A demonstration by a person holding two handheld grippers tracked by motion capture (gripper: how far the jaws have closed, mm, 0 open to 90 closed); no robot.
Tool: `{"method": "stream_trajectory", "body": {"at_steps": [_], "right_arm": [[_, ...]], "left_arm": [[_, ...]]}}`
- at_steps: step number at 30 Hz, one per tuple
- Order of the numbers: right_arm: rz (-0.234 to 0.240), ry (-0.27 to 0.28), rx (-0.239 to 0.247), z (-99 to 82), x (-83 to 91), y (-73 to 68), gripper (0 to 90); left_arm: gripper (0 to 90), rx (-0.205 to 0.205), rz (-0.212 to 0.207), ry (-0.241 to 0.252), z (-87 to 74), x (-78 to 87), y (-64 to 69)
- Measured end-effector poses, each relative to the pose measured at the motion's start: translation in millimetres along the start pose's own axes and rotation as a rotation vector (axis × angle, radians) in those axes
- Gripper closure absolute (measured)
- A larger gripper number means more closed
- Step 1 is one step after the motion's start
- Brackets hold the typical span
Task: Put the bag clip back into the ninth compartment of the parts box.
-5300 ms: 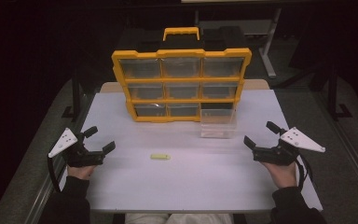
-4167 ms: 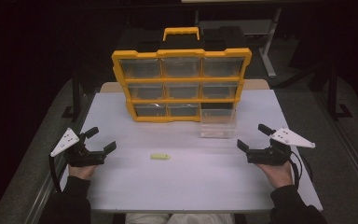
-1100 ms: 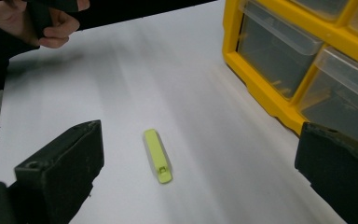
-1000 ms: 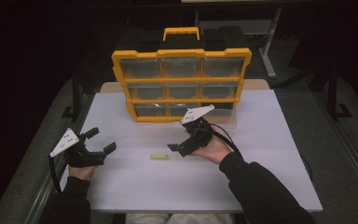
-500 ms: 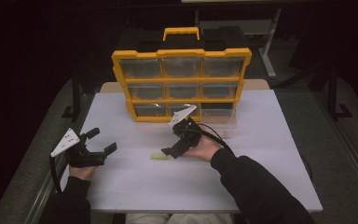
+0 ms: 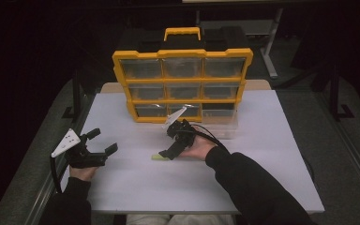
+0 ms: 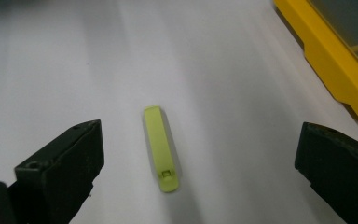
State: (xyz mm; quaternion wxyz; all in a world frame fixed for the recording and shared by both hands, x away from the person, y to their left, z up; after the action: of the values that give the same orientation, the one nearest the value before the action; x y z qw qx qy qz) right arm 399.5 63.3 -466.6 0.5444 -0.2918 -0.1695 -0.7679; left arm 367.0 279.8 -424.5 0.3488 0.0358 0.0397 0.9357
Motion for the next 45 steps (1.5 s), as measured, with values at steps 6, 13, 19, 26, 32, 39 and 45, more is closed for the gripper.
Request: {"method": "stream_trajectory", "body": {"at_steps": [6,13,19,26,32,39,45], "right_arm": [[0.006,-0.041,0.012,-2.4,-7.0,1.3,0.7],[0.035,-0.082,0.024,-4.7,-15.2,1.9,4.1],[0.078,-0.149,0.025,-12.1,-19.9,-4.2,11.3],[0.11,-0.184,0.041,-16.8,-24.6,-7.6,24.5],[0.131,-0.196,0.052,-16.2,-27.1,-10.2,36.3],[0.158,-0.228,0.042,-20.2,-30.3,-12.3,45.8],[0.171,-0.236,0.049,-21.7,-32.4,-13.7,53.3]], "left_arm": [[0.0,0.001,0.0,0.0,0.2,0.2,0.0],[0.0,0.001,0.0,-0.002,-0.3,0.0,0.0],[0.0,0.005,-0.012,0.003,-0.2,-0.3,1.1],[0.0,0.005,-0.014,-0.002,-1.1,-1.0,1.8],[0.0,0.003,-0.019,0.0,-1.1,-1.1,2.2],[0.0,0.002,-0.019,-0.002,-1.4,-1.1,2.1],[0.0,0.006,-0.019,-0.002,-2.0,-1.5,2.4]]}}
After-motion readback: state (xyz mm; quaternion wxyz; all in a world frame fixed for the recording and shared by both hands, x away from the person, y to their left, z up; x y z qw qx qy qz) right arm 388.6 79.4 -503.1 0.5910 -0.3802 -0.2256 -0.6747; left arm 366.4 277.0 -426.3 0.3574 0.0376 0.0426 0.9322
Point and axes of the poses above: each handheld gripper's, and its own axes: x roughly backward along the jaws, z roughly out of its top, y roughly to its right, the point moved 9 cm from there along -x, roughly forward along the jaws, and after that the axes turned 9 degrees about y, right-handed, at the moved point
